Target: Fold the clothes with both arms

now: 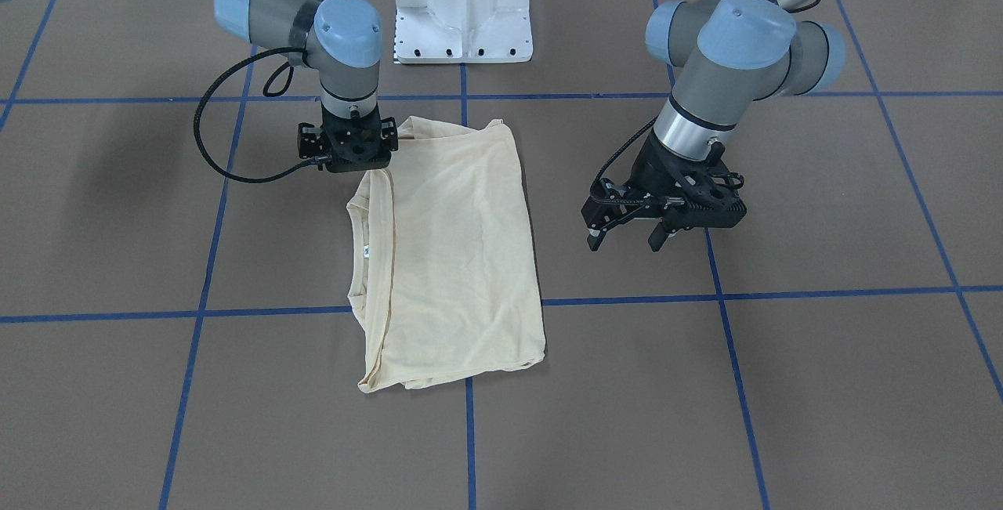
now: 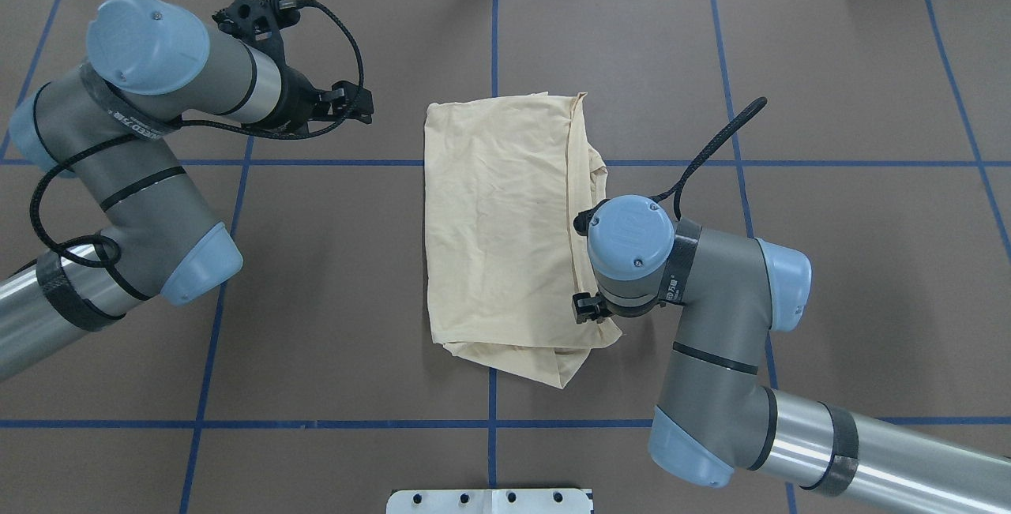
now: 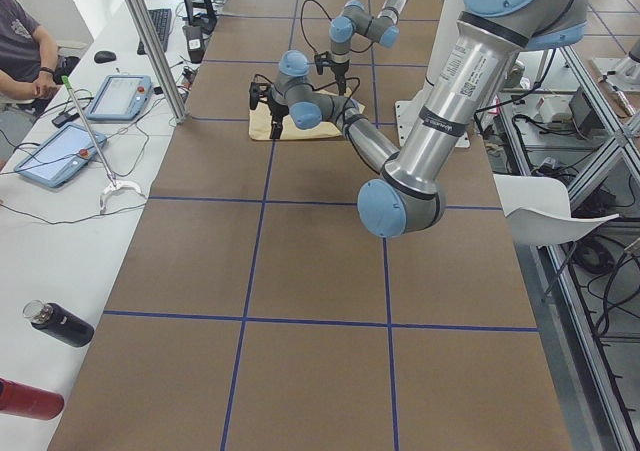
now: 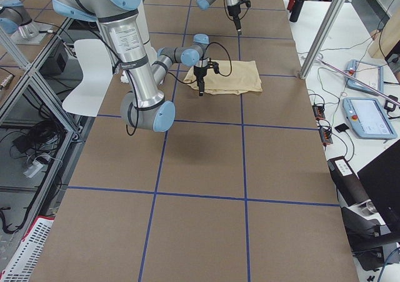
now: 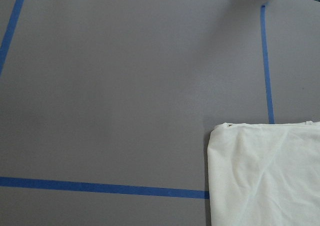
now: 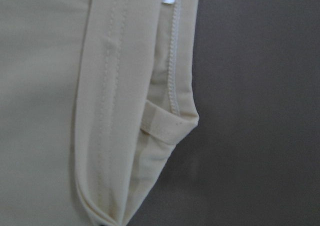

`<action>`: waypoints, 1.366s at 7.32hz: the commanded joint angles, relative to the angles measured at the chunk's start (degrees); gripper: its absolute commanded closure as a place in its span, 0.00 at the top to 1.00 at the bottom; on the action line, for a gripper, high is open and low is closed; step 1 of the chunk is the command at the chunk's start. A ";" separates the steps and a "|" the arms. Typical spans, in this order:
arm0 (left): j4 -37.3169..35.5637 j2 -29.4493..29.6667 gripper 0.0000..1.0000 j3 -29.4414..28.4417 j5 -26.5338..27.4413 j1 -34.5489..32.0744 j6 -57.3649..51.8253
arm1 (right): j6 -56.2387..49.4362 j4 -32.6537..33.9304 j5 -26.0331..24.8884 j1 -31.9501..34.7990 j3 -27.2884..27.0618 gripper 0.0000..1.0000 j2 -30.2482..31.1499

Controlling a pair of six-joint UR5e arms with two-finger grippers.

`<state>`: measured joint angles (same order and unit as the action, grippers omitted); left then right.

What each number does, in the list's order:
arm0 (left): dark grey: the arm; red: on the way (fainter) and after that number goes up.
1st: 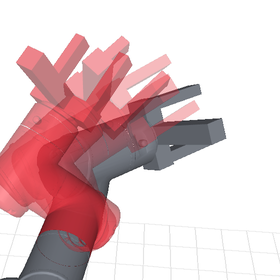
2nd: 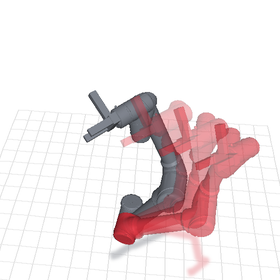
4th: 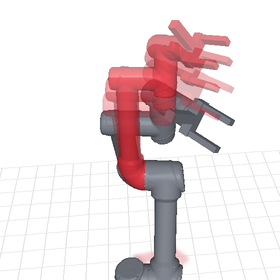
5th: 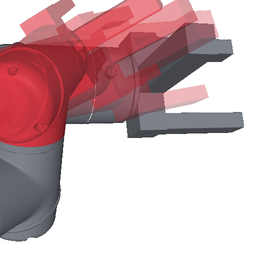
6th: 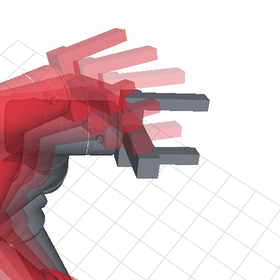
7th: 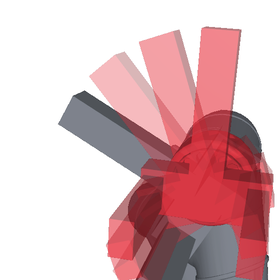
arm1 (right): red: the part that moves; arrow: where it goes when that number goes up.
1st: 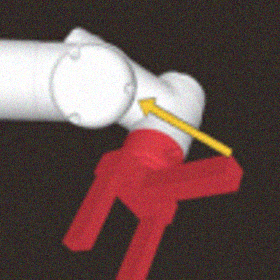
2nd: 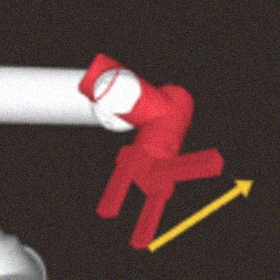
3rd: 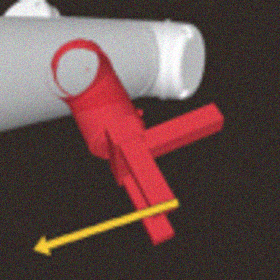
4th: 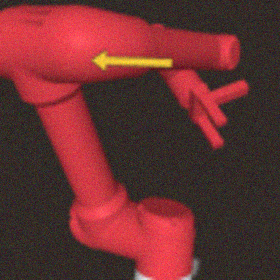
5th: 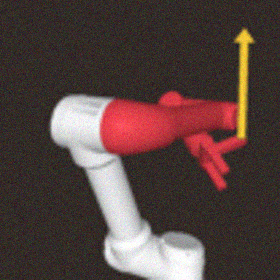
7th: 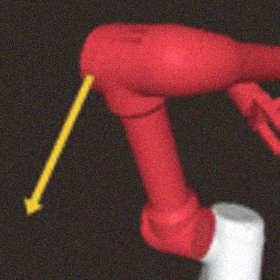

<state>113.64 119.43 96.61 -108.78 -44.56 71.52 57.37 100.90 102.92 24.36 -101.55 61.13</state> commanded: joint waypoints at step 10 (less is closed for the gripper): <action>0.00 0.55 1.00 0.16 0.06 0.00 0.02 | 0.46 -8.70 3.69 -0.54 -0.58 0.43 0.92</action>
<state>113.64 119.96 96.84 -108.73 -44.56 71.54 58.07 92.51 106.40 23.76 -101.98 61.60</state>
